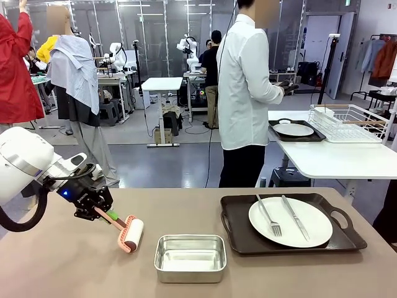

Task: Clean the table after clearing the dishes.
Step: When the left (or right) Handle tray is removed, use the left hand (or right hand) to clean the left (or right) side of the table with the Lint Roller, then place the Lint Roller back on top of the Airtight Container.

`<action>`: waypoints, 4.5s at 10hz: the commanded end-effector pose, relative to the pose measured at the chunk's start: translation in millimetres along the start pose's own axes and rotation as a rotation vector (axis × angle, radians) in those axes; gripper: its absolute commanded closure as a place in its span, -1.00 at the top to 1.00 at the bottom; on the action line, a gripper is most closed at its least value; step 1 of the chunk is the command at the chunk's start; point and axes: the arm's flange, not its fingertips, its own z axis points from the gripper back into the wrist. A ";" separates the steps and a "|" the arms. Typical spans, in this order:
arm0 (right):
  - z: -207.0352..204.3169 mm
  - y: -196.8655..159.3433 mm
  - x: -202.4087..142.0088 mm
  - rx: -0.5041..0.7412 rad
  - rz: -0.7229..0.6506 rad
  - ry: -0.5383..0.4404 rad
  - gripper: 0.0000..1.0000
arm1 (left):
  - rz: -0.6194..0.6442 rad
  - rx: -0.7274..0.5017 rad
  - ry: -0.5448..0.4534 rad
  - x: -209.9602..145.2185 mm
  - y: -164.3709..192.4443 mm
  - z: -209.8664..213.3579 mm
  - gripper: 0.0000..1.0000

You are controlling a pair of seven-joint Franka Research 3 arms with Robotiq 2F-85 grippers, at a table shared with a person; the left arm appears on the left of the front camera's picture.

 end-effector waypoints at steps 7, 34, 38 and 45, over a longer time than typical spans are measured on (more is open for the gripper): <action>1.2 2.3 0.2 0.013 0.001 -0.010 1.00 | -0.013 0.090 -0.021 6.0 95.8 58.2 -0.59; 1.2 2.3 0.2 0.013 0.001 -0.010 1.00 | -0.112 0.317 -0.169 -57.2 87.1 252.3 -0.59; 1.2 2.3 0.2 0.013 0.001 -0.010 1.00 | -0.539 0.361 -0.112 -38.4 -52.5 224.7 -0.59; 1.2 2.3 0.2 0.013 0.001 -0.010 1.00 | -1.359 0.435 0.245 -114.3 -311.9 54.8 -0.59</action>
